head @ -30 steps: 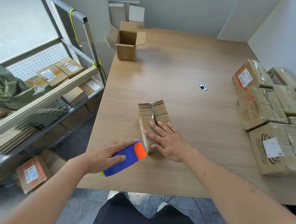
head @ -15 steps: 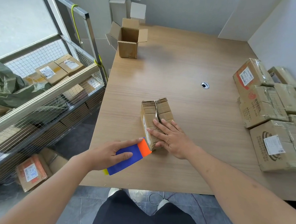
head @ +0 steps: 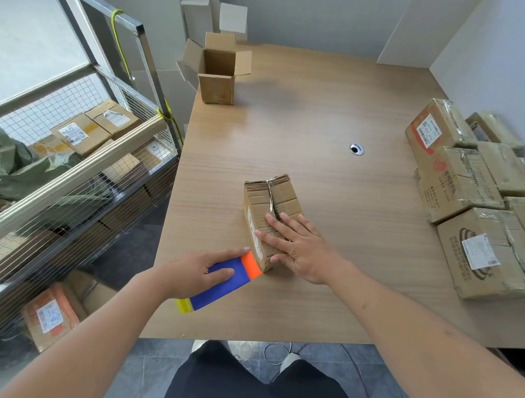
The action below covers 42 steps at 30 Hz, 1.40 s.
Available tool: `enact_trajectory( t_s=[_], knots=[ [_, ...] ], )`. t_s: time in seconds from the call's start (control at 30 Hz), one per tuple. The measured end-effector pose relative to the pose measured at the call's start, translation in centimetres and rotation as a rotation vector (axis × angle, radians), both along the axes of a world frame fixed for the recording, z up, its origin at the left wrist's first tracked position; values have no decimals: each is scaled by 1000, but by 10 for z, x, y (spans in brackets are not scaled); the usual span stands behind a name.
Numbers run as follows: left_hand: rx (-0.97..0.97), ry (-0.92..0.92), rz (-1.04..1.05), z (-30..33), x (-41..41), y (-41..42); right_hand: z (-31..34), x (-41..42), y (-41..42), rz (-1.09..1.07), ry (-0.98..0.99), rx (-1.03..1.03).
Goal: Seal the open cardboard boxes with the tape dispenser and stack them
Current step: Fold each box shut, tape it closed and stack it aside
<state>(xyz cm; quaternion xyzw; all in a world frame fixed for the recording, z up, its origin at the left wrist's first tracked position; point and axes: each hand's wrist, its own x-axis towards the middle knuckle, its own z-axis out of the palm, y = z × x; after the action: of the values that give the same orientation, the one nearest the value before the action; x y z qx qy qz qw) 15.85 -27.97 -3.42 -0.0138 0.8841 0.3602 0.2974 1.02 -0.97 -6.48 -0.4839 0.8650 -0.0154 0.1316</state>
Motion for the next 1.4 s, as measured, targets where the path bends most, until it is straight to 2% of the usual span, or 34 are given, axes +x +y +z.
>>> enact_trajectory(
  t_s=[0.33, 0.57, 0.77, 0.93, 1.1, 1.3, 1.4],
  knots=[
    [30, -82, 43, -6, -22, 1, 0, 3, -1, -11, 16, -25],
    [-106, -132, 2, -24, -15, -16, -2, 2, 1, -27, -14, -53],
    [29, -53, 71, -11, -8, -22, 0, 14, -9, -148, -100, -160],
    [63, 19, 89, 8, -6, -25, -3, 36, -31, -254, 38, -214],
    [174, 56, 111, 22, 0, -37, 9, 32, -31, -271, -40, -131],
    [301, 124, 139, 41, -12, -51, 31, 14, -18, -217, 5, -53],
    [297, 159, 120, 48, -20, -60, 35, 12, -38, -326, -12, -104]
  ],
)
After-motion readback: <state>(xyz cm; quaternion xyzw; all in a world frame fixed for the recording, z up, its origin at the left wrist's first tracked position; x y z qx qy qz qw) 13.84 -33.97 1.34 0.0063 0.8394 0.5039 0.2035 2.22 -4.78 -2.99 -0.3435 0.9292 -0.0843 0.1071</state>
